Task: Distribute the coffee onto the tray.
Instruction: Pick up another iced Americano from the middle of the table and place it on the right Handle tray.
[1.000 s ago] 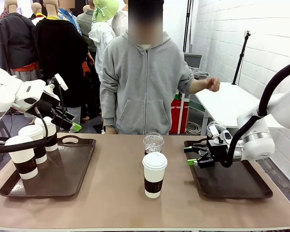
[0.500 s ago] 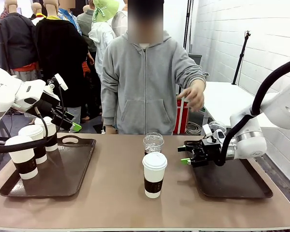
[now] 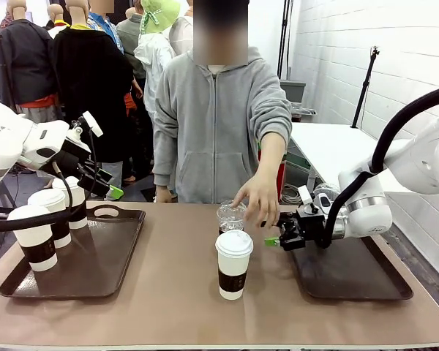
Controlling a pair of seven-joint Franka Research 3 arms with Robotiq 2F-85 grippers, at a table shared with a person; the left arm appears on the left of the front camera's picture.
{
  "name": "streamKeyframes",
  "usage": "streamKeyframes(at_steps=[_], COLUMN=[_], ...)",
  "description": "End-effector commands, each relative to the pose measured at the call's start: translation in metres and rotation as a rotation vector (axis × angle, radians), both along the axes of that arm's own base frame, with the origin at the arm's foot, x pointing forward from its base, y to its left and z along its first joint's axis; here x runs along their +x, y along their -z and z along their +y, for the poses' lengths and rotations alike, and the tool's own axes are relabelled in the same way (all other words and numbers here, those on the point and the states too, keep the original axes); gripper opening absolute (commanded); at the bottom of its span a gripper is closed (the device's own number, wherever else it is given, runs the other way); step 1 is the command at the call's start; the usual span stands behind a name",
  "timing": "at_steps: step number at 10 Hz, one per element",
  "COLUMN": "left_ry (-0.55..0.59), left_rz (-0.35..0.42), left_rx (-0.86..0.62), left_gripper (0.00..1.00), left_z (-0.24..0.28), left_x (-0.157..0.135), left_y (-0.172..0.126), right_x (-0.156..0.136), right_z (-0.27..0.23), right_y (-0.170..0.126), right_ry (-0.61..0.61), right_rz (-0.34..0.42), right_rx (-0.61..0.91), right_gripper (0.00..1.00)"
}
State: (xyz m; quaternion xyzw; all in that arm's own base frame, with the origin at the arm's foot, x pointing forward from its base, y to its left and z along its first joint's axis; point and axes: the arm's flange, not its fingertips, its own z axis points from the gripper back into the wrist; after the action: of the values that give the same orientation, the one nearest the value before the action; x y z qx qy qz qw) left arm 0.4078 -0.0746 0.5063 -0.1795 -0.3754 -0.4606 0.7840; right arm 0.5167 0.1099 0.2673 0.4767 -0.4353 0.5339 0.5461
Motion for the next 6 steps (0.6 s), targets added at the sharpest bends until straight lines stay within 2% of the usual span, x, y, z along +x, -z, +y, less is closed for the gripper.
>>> streamKeyframes(at_steps=[1, 6], left_ry=[0.021, 0.021], left_rz=[-0.017, -0.017], left_rx=[-0.017, -0.017], left_gripper=[1.0, 1.0], left_z=[0.002, 0.002], left_x=[0.003, 0.003], left_y=[0.003, 0.003], right_x=[-0.002, -0.031], right_z=[-0.008, -0.068], right_y=[-0.002, -0.011], right_ry=[0.045, 0.159], right_rz=[-0.015, -0.021], right_rx=[-0.003, 0.004], right_gripper=[1.0, 1.0])
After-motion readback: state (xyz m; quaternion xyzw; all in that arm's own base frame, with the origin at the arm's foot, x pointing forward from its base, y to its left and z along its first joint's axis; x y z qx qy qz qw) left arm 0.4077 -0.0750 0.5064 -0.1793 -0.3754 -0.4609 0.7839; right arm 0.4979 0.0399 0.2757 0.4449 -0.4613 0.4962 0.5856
